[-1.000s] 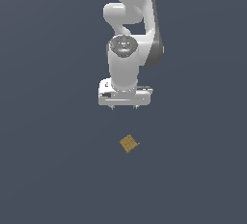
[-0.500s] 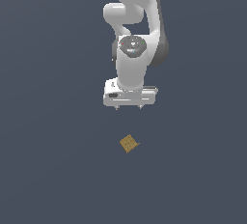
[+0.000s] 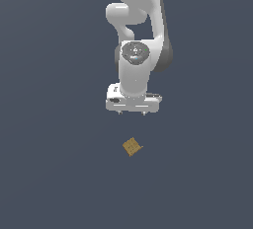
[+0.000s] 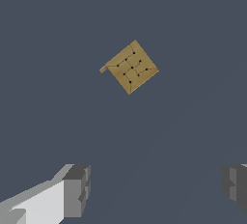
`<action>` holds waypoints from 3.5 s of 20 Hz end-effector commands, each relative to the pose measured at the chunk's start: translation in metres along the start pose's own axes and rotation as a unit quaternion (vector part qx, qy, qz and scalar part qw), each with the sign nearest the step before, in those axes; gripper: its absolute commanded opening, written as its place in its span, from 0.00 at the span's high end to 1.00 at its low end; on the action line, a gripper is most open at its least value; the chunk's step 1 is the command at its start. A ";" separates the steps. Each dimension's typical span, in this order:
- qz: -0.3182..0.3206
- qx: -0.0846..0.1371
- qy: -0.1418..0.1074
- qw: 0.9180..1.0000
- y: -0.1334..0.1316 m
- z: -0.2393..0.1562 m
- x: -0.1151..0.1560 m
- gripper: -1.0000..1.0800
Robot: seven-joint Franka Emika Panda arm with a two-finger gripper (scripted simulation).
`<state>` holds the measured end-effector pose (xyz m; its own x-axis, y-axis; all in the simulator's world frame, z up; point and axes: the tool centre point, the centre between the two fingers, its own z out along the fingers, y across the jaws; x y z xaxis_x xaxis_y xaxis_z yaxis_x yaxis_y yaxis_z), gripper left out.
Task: Pick up the object and move it to a goal position.
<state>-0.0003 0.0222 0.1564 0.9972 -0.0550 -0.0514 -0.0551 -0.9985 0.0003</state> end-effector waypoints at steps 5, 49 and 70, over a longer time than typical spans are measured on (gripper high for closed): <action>0.069 0.003 0.003 0.998 -0.002 0.012 0.016 0.04; 0.431 0.011 0.023 0.902 -0.012 0.105 0.094 0.04; 0.433 0.011 0.023 0.901 -0.012 0.141 0.097 1.00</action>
<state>0.0896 0.0293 0.0105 0.5813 -0.8137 -0.0007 -0.8137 -0.5813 0.0006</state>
